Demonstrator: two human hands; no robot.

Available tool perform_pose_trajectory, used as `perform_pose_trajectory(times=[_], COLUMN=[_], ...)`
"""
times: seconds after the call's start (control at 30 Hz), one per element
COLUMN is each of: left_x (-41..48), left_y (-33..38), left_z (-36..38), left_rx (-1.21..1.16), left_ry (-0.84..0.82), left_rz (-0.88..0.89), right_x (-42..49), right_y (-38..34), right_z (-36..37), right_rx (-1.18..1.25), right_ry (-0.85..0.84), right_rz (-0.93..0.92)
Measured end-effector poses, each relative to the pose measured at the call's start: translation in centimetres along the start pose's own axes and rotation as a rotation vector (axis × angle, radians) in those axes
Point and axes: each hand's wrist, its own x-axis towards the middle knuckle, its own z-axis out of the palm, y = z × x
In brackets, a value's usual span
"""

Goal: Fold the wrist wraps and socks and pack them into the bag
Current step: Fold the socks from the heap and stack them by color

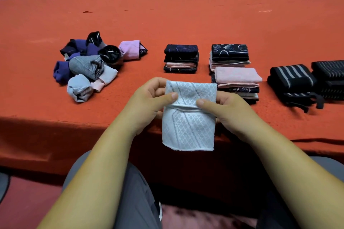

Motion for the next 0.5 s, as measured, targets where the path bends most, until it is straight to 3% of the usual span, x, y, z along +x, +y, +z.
perform_pose_trajectory(times=[0.17, 0.37, 0.5], left_x=[-0.1, 0.6, 1.0], left_y=[-0.3, -1.0, -1.5], left_z=[0.0, -0.4, -0.6], left_rx=[0.028, -0.034, -0.026], left_ry=[-0.097, 0.010, 0.036], left_rz=[-0.070, 0.019, 0.048], right_x=[0.0, 0.3, 0.3], right_y=[0.2, 0.3, 0.2], right_z=[0.1, -0.3, -0.1], right_rx=[0.001, -0.159, -0.073], right_ry=[0.030, -0.013, 0.005], right_rz=[-0.055, -0.050, -0.074])
